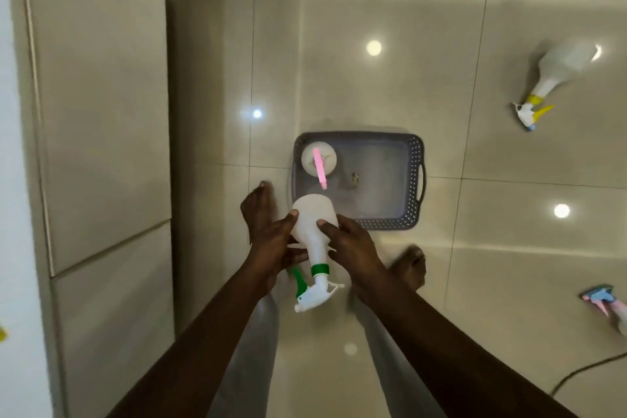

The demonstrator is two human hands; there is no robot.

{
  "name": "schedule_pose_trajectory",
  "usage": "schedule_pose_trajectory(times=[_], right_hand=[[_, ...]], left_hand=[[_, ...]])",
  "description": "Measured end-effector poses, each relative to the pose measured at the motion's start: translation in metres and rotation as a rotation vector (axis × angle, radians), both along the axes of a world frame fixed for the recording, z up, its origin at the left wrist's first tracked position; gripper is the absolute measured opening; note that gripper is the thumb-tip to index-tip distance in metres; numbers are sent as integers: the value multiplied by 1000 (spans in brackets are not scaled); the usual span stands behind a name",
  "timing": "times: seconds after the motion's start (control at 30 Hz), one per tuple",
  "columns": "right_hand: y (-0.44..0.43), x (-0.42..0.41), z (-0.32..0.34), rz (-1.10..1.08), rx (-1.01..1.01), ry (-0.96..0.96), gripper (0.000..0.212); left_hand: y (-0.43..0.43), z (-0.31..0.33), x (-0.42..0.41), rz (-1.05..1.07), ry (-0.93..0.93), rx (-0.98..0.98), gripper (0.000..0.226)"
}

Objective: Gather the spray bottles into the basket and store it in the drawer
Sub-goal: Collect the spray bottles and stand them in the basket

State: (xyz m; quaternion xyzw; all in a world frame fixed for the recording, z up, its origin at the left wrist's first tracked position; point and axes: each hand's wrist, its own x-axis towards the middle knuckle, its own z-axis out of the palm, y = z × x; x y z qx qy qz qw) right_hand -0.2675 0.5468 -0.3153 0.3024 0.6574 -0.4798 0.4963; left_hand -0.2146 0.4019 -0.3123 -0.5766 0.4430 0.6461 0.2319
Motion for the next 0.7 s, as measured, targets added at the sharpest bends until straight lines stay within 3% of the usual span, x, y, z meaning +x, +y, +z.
schedule_pose_trajectory(times=[0.07,0.17,0.33,0.5,0.7], right_hand=[[12,4,-22,23,56,-4,53],[26,5,-57,71,109,22,58],[24,-7,-103,39,125,39,67],[18,-15,-150,65,147,-29,64],[11,-20,-180,32,154,-76,60]], left_hand=[[13,-23,1,-23,-10,1,37],[28,-58,-5,-11,-119,7,19],[28,-90,-23,-4,-145,-40,33],[16,-113,-45,-67,-273,75,18],[2,-135,-70,-186,-313,172,22]])
